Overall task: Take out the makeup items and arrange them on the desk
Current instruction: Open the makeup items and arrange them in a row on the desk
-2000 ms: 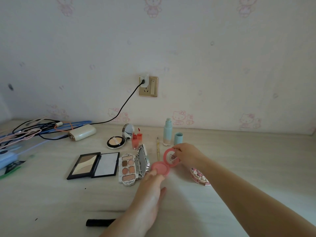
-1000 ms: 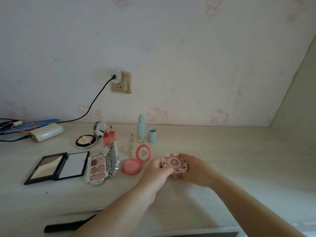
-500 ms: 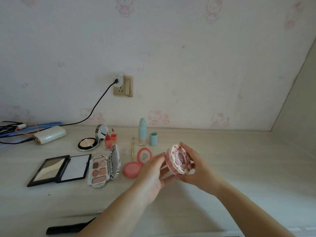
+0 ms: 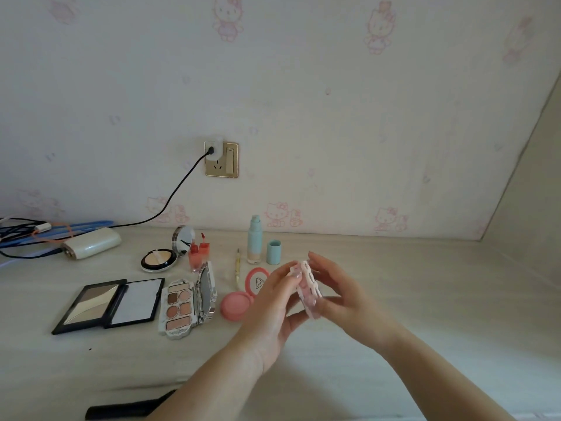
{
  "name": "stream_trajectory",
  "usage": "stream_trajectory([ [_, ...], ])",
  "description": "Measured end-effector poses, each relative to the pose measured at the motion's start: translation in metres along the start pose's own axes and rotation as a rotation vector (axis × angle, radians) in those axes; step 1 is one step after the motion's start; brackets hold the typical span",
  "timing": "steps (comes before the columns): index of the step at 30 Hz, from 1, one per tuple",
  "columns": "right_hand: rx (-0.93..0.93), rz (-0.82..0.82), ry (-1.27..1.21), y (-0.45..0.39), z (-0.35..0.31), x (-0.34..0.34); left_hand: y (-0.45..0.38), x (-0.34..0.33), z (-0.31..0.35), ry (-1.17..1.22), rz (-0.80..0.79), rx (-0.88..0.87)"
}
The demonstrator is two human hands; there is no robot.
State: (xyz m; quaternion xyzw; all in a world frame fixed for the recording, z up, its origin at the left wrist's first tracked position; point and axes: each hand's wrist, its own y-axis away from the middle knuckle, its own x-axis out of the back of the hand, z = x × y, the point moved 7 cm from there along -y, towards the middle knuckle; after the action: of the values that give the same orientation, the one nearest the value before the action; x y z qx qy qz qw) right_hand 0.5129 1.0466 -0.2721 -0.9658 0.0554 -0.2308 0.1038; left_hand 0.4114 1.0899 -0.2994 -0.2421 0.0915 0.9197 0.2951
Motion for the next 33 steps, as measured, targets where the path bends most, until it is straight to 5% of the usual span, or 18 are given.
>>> stream_trajectory([
  [6, -0.047, 0.036, -0.056, -0.007, -0.005, 0.0, 0.01, -0.005, 0.015, -0.01, 0.046, -0.212],
  [16, 0.002, 0.065, 0.027, -0.002, -0.013, -0.001, 0.013, -0.005, 0.013, -0.03, 0.035, -0.217],
  [25, -0.215, 0.322, -0.404, 0.002, 0.011, 0.03, 0.0, -0.005, -0.004, 0.249, 0.032, -0.085],
  [30, -0.304, 0.498, -0.589, 0.006, 0.04, 0.047, -0.013, 0.014, -0.029, 0.029, 0.203, -0.026],
  [33, -0.319, 0.513, -0.596, 0.006, 0.047, 0.051, -0.013, 0.011, -0.033, -0.386, 0.108, -0.067],
])
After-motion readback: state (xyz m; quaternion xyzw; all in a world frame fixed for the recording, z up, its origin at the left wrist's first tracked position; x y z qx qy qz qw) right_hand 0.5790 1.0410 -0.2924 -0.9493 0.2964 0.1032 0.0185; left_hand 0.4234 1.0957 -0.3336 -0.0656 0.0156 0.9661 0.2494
